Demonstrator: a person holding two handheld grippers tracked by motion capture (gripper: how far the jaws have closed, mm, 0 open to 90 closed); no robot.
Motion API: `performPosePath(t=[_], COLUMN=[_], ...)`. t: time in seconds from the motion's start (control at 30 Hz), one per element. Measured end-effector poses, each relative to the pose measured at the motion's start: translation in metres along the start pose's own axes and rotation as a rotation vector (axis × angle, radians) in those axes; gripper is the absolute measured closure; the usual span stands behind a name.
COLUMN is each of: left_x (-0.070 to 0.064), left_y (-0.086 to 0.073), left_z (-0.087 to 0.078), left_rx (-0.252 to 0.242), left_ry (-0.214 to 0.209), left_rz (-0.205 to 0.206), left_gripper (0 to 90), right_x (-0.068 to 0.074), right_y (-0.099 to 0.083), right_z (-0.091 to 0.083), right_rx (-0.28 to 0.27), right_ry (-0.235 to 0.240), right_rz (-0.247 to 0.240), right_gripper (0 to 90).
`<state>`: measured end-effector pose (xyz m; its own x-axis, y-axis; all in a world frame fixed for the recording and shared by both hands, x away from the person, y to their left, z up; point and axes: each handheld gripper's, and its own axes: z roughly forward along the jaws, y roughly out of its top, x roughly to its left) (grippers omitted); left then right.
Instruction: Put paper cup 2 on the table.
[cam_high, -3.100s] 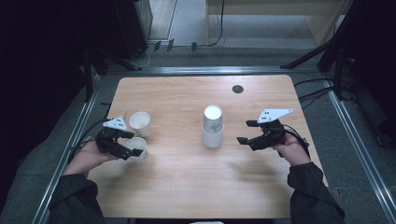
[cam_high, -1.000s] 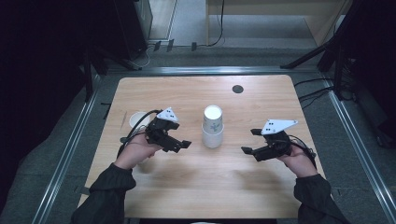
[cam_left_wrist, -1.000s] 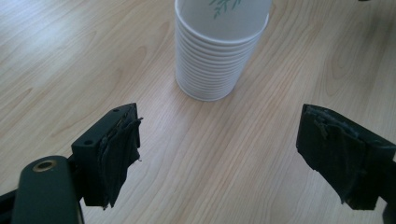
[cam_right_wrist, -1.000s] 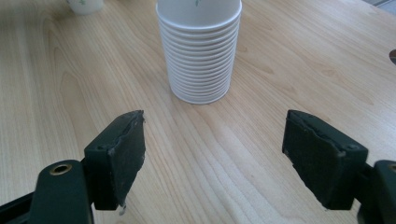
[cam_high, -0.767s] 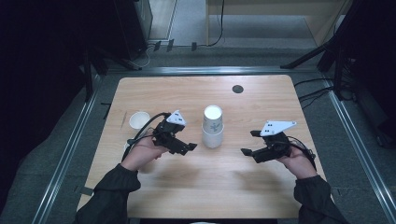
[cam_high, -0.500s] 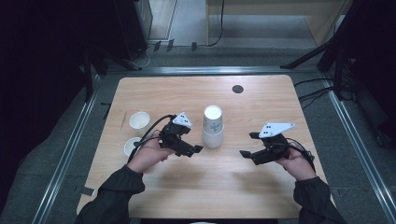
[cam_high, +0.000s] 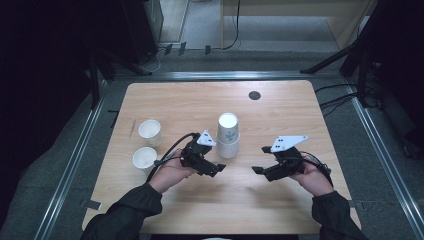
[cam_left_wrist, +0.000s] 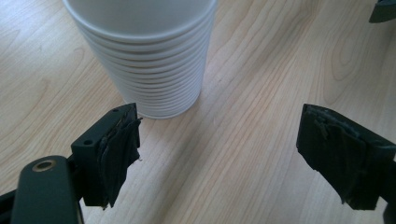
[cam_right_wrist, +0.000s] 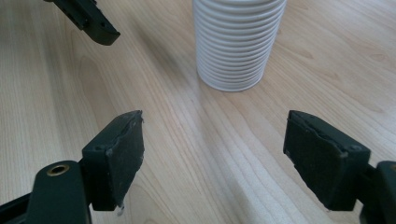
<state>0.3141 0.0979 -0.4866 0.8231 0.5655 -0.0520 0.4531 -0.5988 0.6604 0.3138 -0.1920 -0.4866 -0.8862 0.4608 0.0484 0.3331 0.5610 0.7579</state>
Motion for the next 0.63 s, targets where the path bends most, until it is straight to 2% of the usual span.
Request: performPosePath(t=[0.13,0.4,0.63], left_x=[0.0,0.004,0.005], left_y=[-0.004,-0.008,-0.01], left_z=[0.005,0.015,0.018], left_rx=[-0.024,0.02,0.02], left_ry=[0.0,-0.007,-0.008], left_rz=[-0.009,-0.004,-0.008], left_gripper=[13.1,13.1,13.1], right_x=[0.003,0.008,0.008], right_y=[0.0,0.0,-0.001], right_z=[0.005,0.014,0.015], right_rx=[0.011,0.044,0.052], right_ry=[0.013,0.032,0.034], right_rz=[-0.013,-0.042,-0.036], right_gripper=[20.5,20.4,20.4])
